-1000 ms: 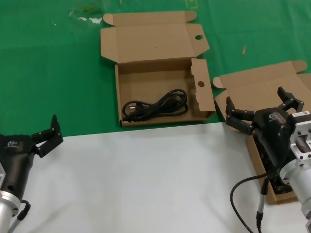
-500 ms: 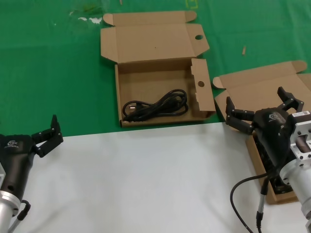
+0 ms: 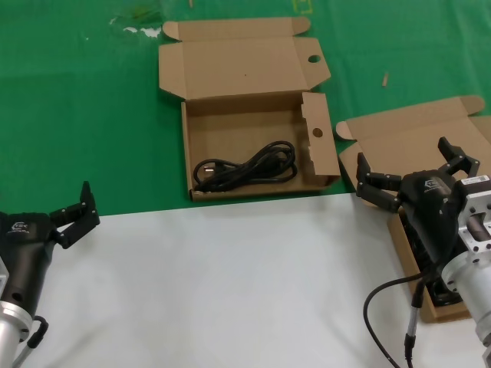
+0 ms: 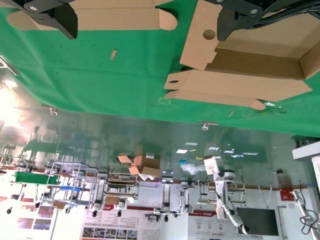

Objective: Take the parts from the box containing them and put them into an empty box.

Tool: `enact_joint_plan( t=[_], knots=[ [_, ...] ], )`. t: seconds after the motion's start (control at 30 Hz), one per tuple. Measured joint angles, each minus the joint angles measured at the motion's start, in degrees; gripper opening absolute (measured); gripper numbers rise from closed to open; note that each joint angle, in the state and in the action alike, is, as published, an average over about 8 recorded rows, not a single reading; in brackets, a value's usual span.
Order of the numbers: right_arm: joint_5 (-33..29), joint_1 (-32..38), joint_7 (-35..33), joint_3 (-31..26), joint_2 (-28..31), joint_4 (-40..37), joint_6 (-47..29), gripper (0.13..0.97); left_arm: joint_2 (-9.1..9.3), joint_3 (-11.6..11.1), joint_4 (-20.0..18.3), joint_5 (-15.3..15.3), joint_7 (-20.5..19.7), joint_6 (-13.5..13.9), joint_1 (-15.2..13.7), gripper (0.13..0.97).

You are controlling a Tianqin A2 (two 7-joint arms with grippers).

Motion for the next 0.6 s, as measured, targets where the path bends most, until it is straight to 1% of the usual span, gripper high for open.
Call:
enact_joint_plan(
  t=[0.6],
  knots=[
    [0.0, 0.0, 0.0, 0.0, 0.0, 0.0, 0.0, 0.966, 0.00, 0.0, 0.0, 0.0, 0.0, 0.0, 0.0, 0.966]
  ],
)
